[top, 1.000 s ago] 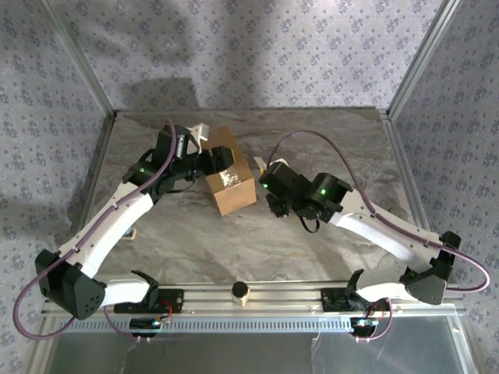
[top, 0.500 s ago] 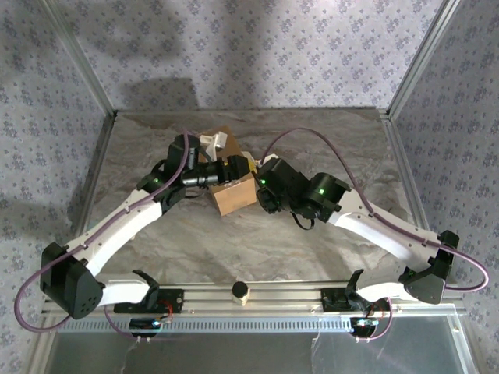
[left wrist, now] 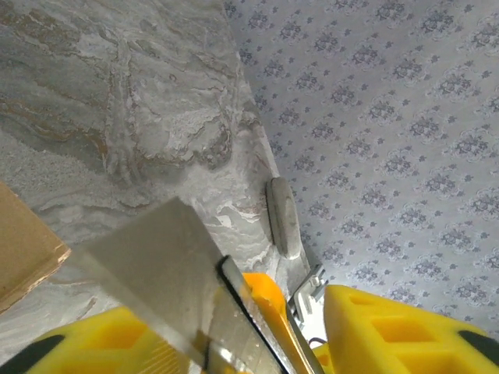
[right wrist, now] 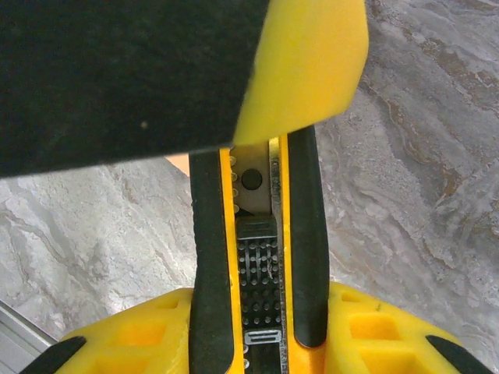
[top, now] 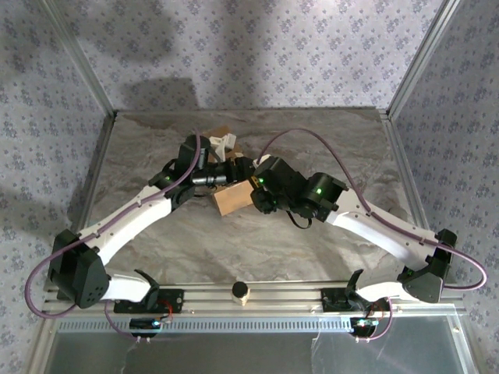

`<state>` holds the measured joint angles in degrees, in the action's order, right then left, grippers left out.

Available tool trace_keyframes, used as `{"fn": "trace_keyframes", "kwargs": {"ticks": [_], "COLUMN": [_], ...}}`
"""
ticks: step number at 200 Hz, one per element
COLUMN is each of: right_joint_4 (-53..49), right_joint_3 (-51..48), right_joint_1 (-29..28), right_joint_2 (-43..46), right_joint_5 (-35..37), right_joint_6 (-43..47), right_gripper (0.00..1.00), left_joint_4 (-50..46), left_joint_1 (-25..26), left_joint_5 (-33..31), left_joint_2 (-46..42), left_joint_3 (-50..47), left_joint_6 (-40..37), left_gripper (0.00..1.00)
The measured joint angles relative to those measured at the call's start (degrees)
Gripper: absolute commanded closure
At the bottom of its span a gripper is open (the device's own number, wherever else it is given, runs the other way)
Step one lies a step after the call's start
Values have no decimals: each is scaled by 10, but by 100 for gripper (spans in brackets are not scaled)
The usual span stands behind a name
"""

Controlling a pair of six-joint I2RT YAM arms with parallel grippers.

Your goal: Unpack the express box

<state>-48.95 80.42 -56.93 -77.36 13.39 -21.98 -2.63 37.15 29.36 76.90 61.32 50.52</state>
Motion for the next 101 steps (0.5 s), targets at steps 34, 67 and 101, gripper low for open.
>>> {"fn": "trace_keyframes", "kwargs": {"ticks": [34, 67, 101], "right_joint_4": [4, 9, 12], "right_joint_3": [0, 0, 0], "right_joint_1": [-1, 1, 6], "right_joint_2": [0, 2, 3], "right_joint_5": [-2, -2, -4], "right_joint_6": [-3, -14, -22], "right_gripper": [100, 97, 85], "left_joint_4": [14, 30, 38], "left_joint_1": [0, 0, 0], "left_joint_5": [6, 17, 19], "left_joint_2": [7, 8, 13], "left_joint_3": [0, 15, 15], "left_joint_6": [6, 16, 17], "left_gripper": [81, 100, 100]}}
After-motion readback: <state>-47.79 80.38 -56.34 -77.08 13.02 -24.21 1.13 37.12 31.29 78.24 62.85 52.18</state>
